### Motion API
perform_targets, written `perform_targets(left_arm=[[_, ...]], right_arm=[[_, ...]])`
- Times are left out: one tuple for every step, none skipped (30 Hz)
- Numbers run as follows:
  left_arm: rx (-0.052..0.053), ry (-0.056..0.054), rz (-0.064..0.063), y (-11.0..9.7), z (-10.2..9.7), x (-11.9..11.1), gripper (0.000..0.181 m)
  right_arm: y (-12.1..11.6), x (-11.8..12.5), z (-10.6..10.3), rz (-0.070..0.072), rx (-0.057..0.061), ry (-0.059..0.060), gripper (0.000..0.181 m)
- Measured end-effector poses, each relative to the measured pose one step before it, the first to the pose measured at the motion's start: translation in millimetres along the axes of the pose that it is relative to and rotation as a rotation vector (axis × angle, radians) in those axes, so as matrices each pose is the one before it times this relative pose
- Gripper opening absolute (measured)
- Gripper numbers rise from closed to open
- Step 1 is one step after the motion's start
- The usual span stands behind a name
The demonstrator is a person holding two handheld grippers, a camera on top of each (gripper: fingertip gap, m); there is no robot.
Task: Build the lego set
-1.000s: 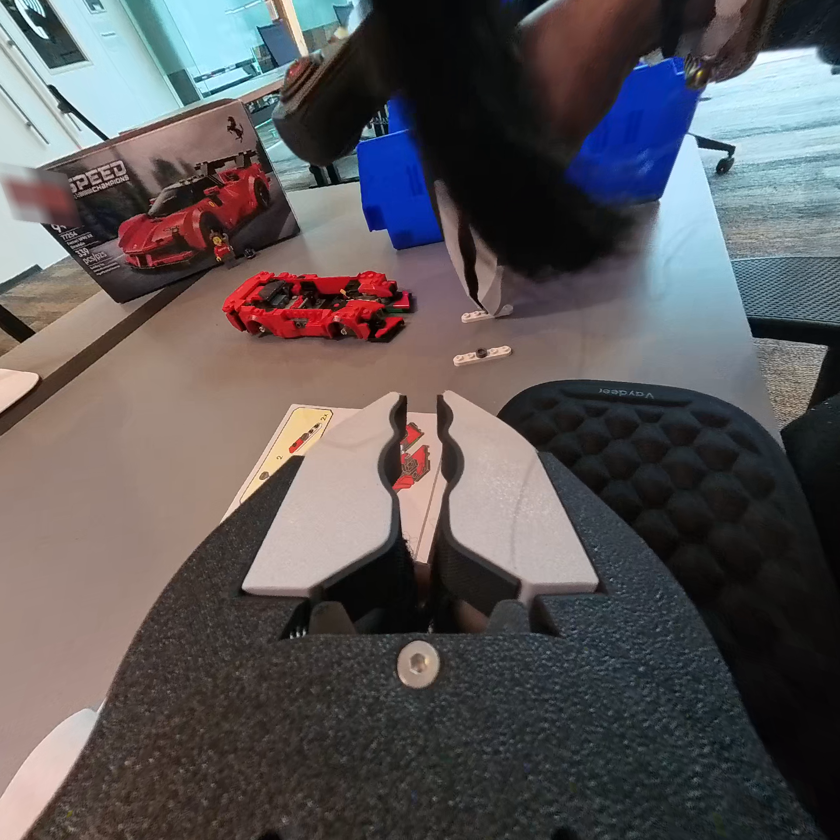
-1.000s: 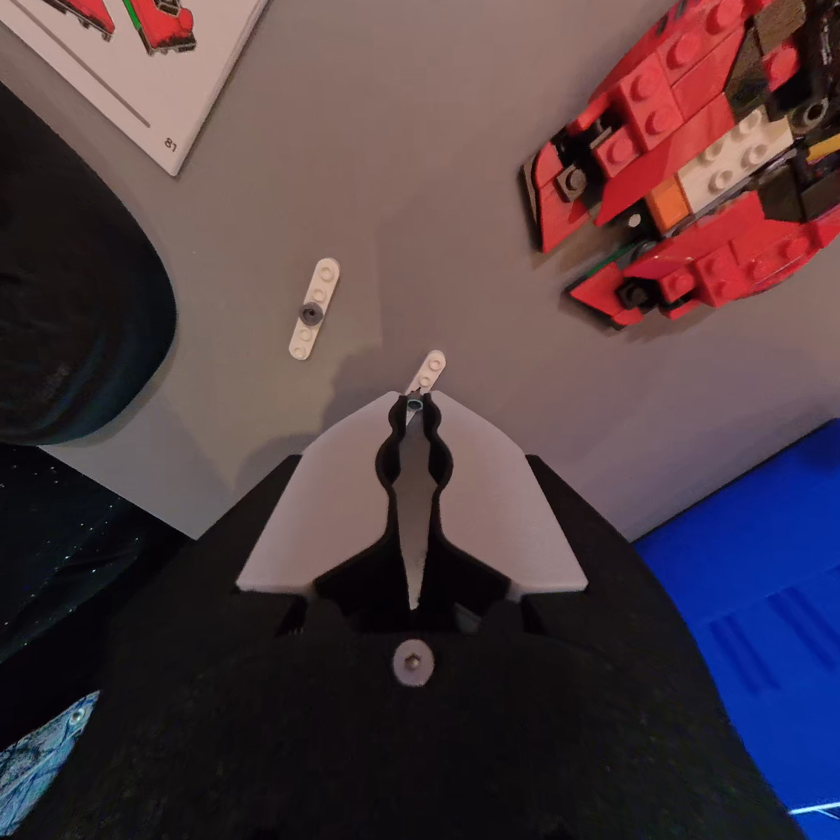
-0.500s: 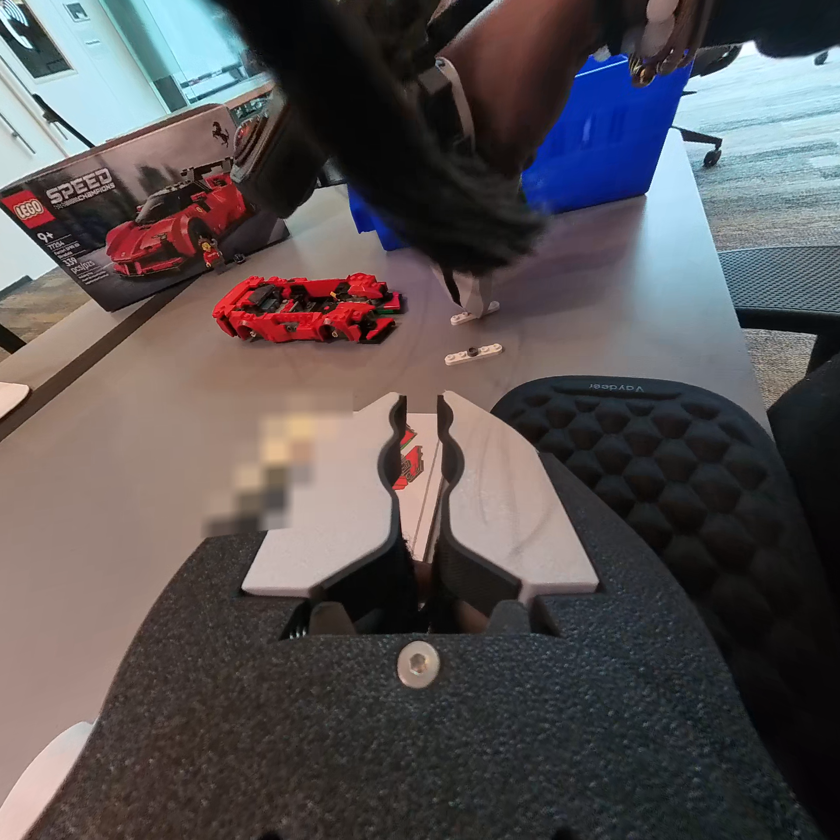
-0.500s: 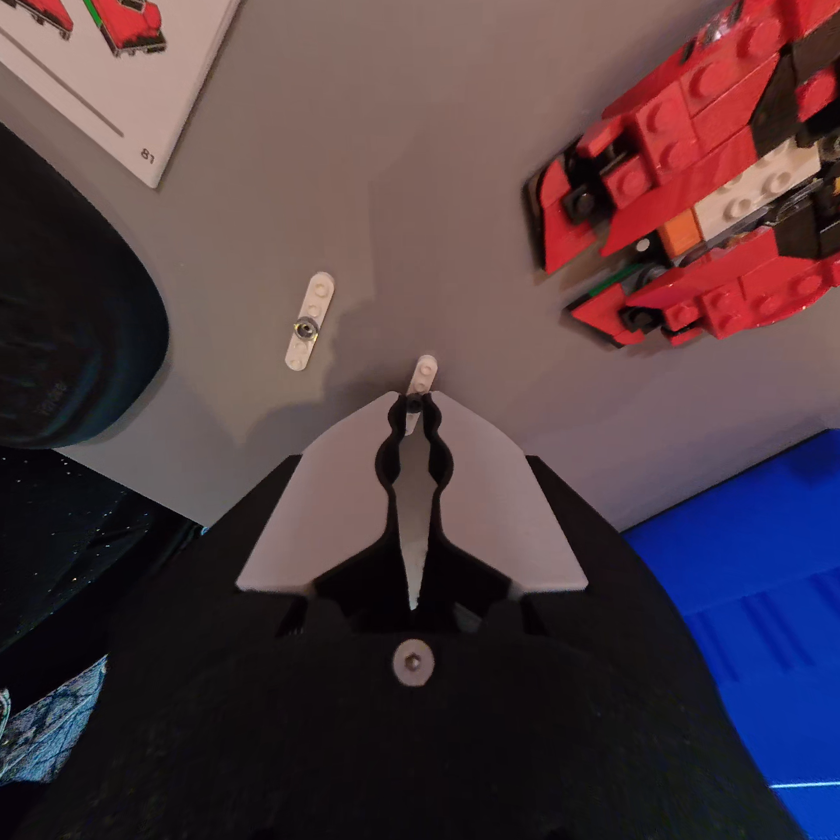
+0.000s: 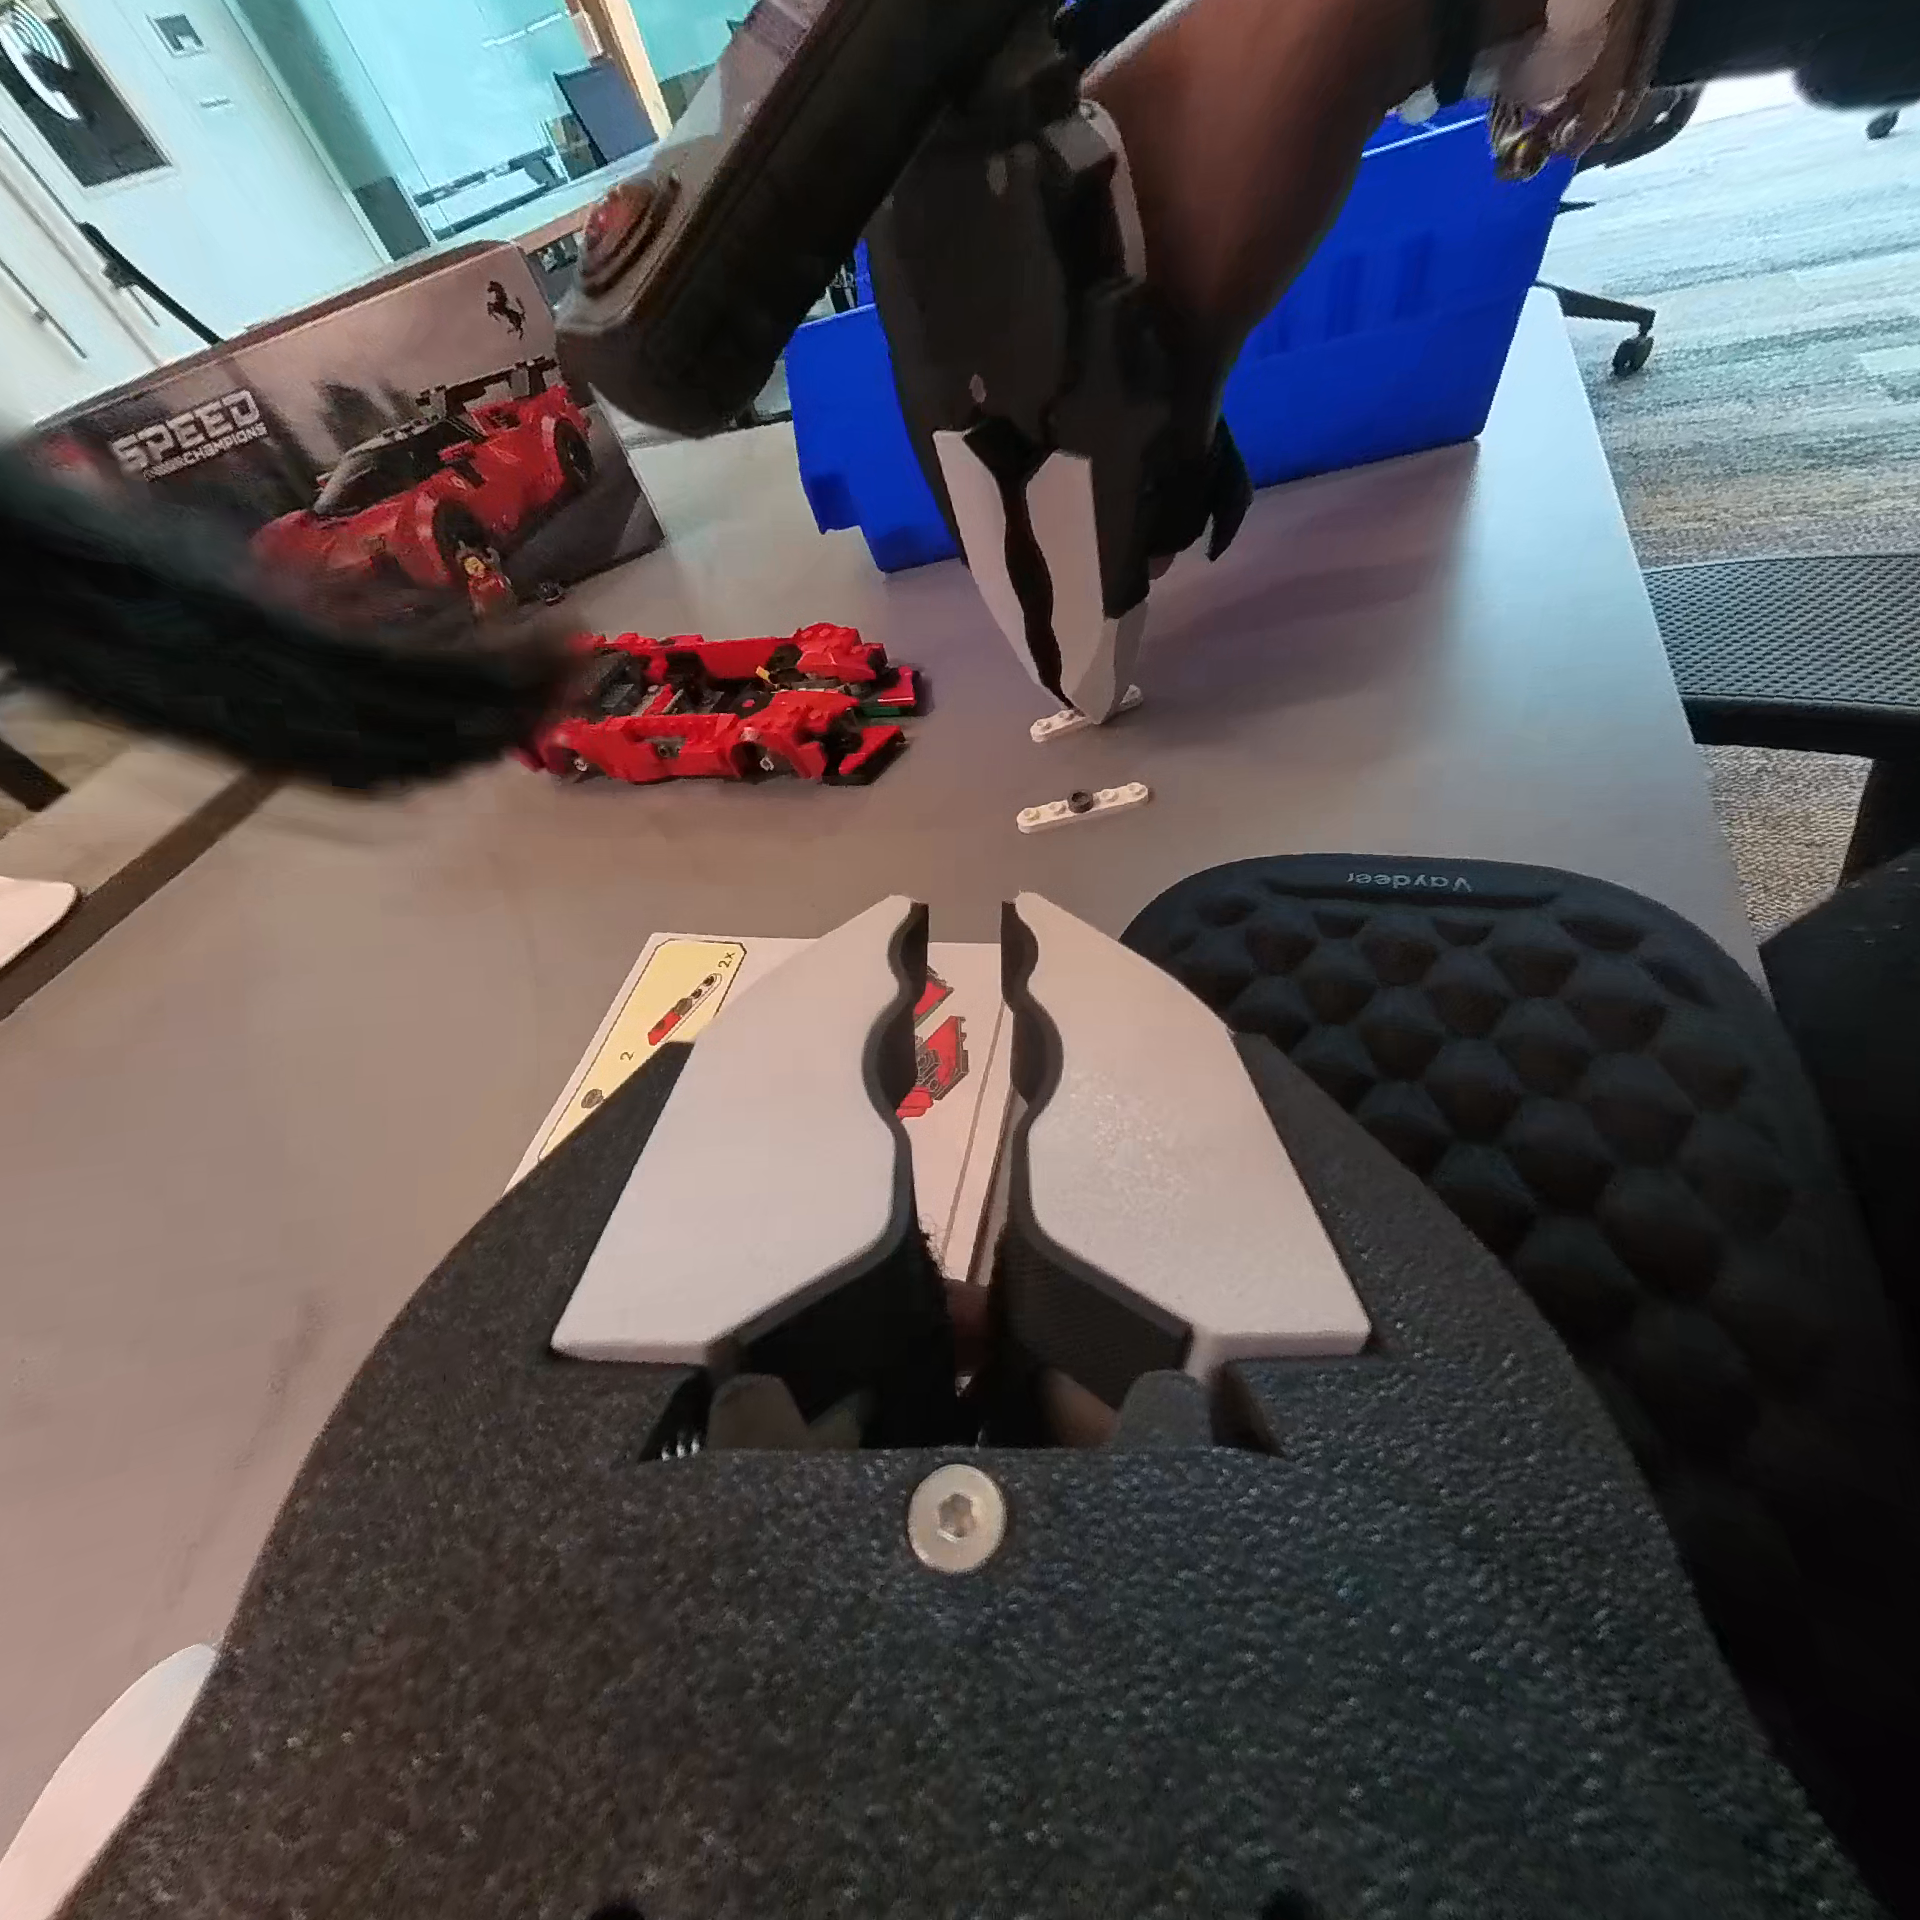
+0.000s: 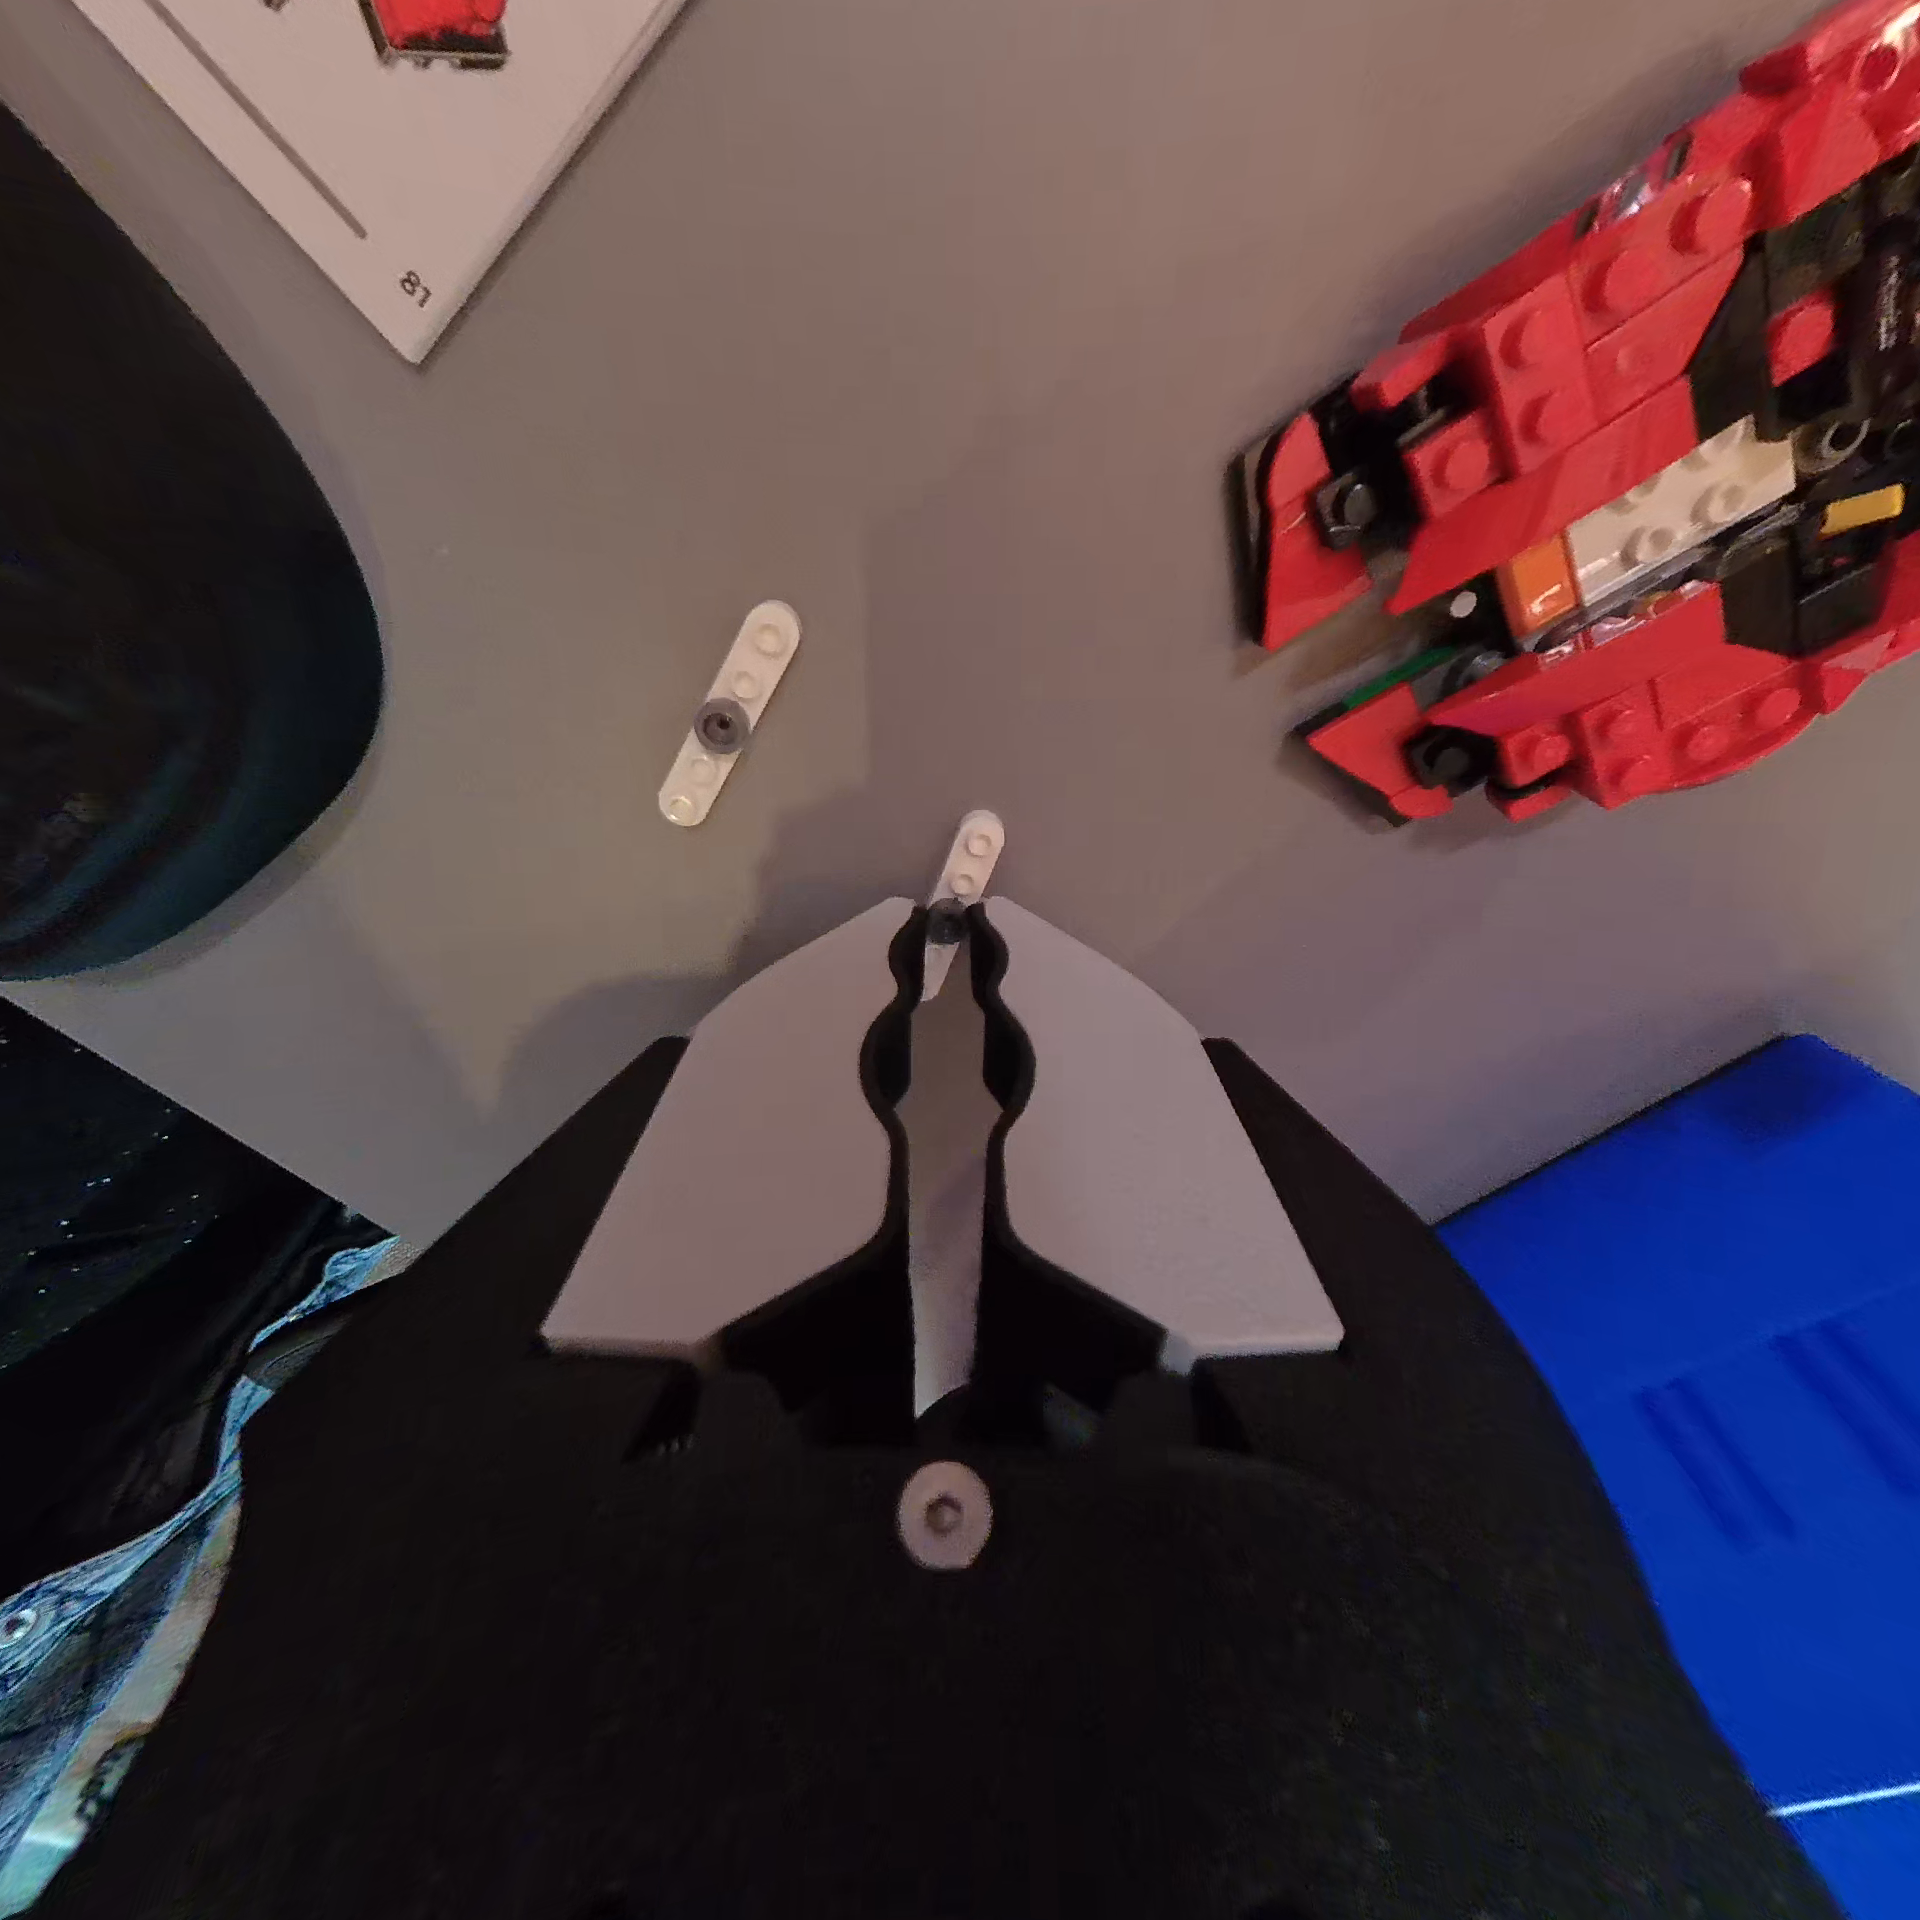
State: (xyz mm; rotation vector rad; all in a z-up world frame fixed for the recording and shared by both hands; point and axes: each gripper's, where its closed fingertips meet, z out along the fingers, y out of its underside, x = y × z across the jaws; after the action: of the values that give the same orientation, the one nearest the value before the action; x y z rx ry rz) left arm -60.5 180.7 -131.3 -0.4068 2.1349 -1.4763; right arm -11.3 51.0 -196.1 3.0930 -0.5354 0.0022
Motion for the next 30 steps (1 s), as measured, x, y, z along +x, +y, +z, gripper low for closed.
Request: perform_targets(left_arm=[[-0.0017, -0.0011, 0.0004, 0.25, 0.17, -0.21, 0.013], [-0.0006, -0.0005, -0.0019, 0.09, 0.13, -0.18, 0.013], [-0.0018, -0.0002, -0.0009, 0.17, 0.20, -0.10, 0.013], [-0.0023, -0.0007, 0.0017, 0.29, 0.15, -0.12, 0.013], [-0.0024, -0.0014, 0.0030, 0.40, 0.24, 0.02, 0.013], [-0.0031, -0.0002, 0.0028, 0.37, 0.30, 0.13, 0.013], [-0.0025, 0.0003, 0.0038, 0.27, 0.17, 0.37, 0.013], [-0.0015, -0.0009, 0.0034, 0.26, 0.07, 0.01, 0.013], [-0.0011, -0.0007, 0.0013, 0.12, 0.18, 0.00, 0.013], [-0.0010, 0.0007, 0.0011, 0.15, 0.11, 0.14, 0.013], [-0.0003, 0.0000, 0.0010, 0.13, -0.05, 0.04, 0.013], [0.0007, 0.0005, -0.0001, -0.18, 0.02, 0.05, 0.013], [0.0001, 0.0007, -0.0001, -0.01, 0.01, 0.10, 0.013], [0.0004, 0.0007, -0.0004, -0.01, -0.05, 0.07, 0.013], [0.0011, 0.0010, -0.0007, -0.16, -0.05, -0.03, 0.013], [0.0004, 0.0010, -0.0003, -0.01, -0.05, 0.11, 0.013], [0.0002, 0.0004, 0.0003, -0.03, 0.02, 0.03, 0.013], [0.0003, 0.0007, 0.0004, -0.04, -0.04, 0.15, 0.013], [-0.0008, 0.0008, 0.0008, 0.12, 0.13, 0.17, 0.013], [-0.0009, 0.0004, 0.0010, 0.13, 0.12, 0.10, 0.013], [0.0000, 0.0002, 0.0005, 0.00, -0.06, 0.07, 0.013], [-0.0002, -0.0003, 0.0001, -0.02, 0.06, 0.00, 0.013], [-0.0006, -0.0001, 0.0001, 0.17, -0.01, 0.01, 0.013], [-0.0006, -0.0001, -0.0001, 0.04, 0.09, -0.04, 0.013], [-0.0004, -0.0004, 0.0004, 0.01, 0.05, -0.04, 0.013], [-0.0008, -0.0001, 0.0004, 0.12, 0.13, 0.08, 0.013], [-0.0004, 0.0001, 0.0004, 0.01, 0.05, 0.04, 0.013], [-0.0006, 0.0001, 0.0002, 0.04, 0.09, -0.04, 0.013], [-0.0017, 0.0001, 0.0008, 0.19, 0.14, 0.14, 0.013], [-0.0014, -0.0004, 0.0013, 0.19, 0.09, -0.02, 0.013]], right_arm=[[-0.40, 0.19, 0.00, -0.0042, 0.0099, 0.0000, 0.008], [-0.33, 0.15, -0.04, 0.0041, 0.0094, -0.0023, 0.008], [-0.48, 0.04, 0.00, 0.0069, 0.0102, -0.0048, 0.008], [-0.37, -0.06, -0.06, 0.0041, 0.0110, -0.0044, 0.008], [0.01, 0.03, 0.07, 0.0018, 0.0072, -0.0032, 0.008], [0.01, -0.01, -0.06, 0.0038, 0.0054, -0.0025, 0.012], [-0.20, -0.06, 0.09, 0.0029, 0.0028, -0.0018, 0.016], [0.07, -0.04, -0.06, -0.0023, 0.0005, 0.0013, 0.021], [0.06, -0.27, 0.06, -0.0040, -0.0024, 0.0014, 0.025], [-0.31, -2.48, 0.03, -0.0026, -0.0014, -0.0133, 0.029], [-2.60, -5.67, -0.71, 0.0100, 0.0117, -0.0359, 0.034], [-1.45, -1.70, -0.21, 0.0073, 0.0031, -0.0075, 0.038], [0.54, 2.40, 0.34, -0.0137, -0.0063, 0.0238, 0.033], [0.33, 3.09, 0.37, -0.0172, -0.0019, 0.0270, 0.027], [0.01, 0.99, 0.23, -0.0034, 0.0005, 0.0072, 0.025], [-0.17, -0.37, -0.05, 0.0076, 0.0009, -0.0067, 0.026], [-0.15, -1.10, 0.05, 0.0038, 0.0008, -0.0096, 0.028], [0.14, -1.02, -0.02, -0.0058, -0.0006, -0.0030, 0.030], [0.17, -1.29, 0.32, -0.0109, -0.0023, 0.0015, 0.033], [0.36, -1.74, 0.21, -0.0138, -0.0041, 0.0030, 0.037], [0.33, -0.63, 0.63, -0.0118, -0.0034, 0.0123, 0.039], [0.16, -0.05, 0.76, -0.0091, -0.0008, 0.0130, 0.041], [0.06, -0.22, 0.13, 0.0027, 0.0067, 0.0000, 0.042], [-0.75, -1.19, -0.20, 0.0175, 0.0208, -0.0183, 0.046], [-0.16, -1.11, -0.35, 0.0085, 0.0215, -0.0147, 0.048], [-0.13, 0.42, -0.03, 0.0017, 0.0224, 0.0018, 0.047], [0.30, -1.14, 0.08, -0.0059, 0.0177, 0.0023, 0.049], [0.27, -2.33, 0.18, -0.0111, 0.0100, 0.0019, 0.054], [0.73, -1.87, 0.71, -0.0251, 0.0018, 0.0139, 0.058], [0.69, -2.68, 0.43, -0.0246, -0.0001, 0.0069, 0.062]])
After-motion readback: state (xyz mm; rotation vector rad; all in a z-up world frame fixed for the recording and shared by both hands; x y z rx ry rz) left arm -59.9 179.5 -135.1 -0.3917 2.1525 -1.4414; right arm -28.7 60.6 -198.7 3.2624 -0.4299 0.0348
